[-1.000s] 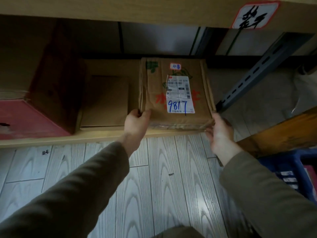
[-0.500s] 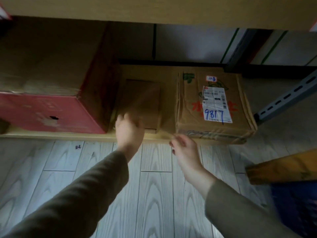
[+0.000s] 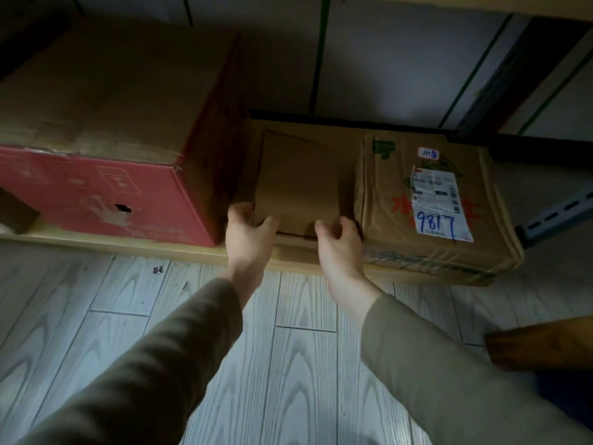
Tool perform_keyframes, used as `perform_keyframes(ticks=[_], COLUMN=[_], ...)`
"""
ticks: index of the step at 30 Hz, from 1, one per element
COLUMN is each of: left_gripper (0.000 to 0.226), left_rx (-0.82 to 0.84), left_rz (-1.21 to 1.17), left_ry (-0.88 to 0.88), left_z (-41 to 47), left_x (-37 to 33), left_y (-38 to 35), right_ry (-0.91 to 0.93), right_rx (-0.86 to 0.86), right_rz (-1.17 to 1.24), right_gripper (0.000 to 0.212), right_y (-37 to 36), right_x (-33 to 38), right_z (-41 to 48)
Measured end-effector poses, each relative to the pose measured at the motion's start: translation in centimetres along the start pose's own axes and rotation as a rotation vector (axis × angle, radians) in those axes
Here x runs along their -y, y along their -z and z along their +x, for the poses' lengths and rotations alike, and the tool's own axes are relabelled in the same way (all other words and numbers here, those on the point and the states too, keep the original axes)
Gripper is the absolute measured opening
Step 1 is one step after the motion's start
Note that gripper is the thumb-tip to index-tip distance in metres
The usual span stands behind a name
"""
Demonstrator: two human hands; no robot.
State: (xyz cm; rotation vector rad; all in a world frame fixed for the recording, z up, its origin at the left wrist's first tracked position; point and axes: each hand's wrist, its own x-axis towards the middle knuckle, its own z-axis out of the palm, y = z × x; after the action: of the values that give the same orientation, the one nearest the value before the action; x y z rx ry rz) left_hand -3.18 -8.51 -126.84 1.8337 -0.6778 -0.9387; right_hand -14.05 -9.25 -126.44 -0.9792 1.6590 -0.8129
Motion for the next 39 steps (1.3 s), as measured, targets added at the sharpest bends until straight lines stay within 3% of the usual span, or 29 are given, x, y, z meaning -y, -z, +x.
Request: perform_keyframes(ticks=[3, 6, 9, 12, 14, 18, 22, 32, 39], left_gripper=[0.043, 0.053, 0.05, 0.043, 0.027, 0.036, 0.018, 0.023, 0.014], left_rx=[-0.052, -0.132, -0.066, 0.201, 0.263, -0.041, 0.035, -0.119, -0.025], left_rz=[-0.2, -0.079, 0.042, 0.036, -0.154, -0.094, -0.177, -0.288, -0.217], left_ry=[-0.019, -0.169, -0.415, -0.546, -0.455, -0.191, 0.154, 0.257, 0.349], left_z=[-1.6, -2.7, -4.3, -4.8, -4.9, -2.6, -1.3, -2.8, -8.5], left_x=[-1.8, -3.1, -3.7, -3.5, -3.8, -2.5, -2.4, -3.5, -7.1], left_y=[-0.1, -0.3, -0.6, -0.5, 0.3, 0.9, 0.8, 1.1, 1.4], right_ry=[0.094, 0.214, 0.033, -0.141, -0.193, -0.249, -0.2, -0.159, -0.031], right_rx=[0.091, 0.165, 0.303, 0.249, 0.176, 0.245, 0.282, 0.26, 0.086], right_rz=[-0.164, -0.237, 0.13, 0.346, 0.431, 0.513, 0.477, 0.428, 0.46], right_gripper=[0.038, 0.03, 0.032, 0.031, 0.03, 0.03, 0.021, 0.023, 0.017], right_y=[0.4, 0.8, 1.2, 1.5, 1.9, 2.4, 2.0, 2.2, 6.9], right_x=[0.7, 2.9, 5.8, 6.7, 6.0, 3.3, 1.4, 1.4, 4.2], right_z=[-1.2, -1.8, -1.9, -1.1, -0.4, 0.4, 0.6, -1.0, -6.2])
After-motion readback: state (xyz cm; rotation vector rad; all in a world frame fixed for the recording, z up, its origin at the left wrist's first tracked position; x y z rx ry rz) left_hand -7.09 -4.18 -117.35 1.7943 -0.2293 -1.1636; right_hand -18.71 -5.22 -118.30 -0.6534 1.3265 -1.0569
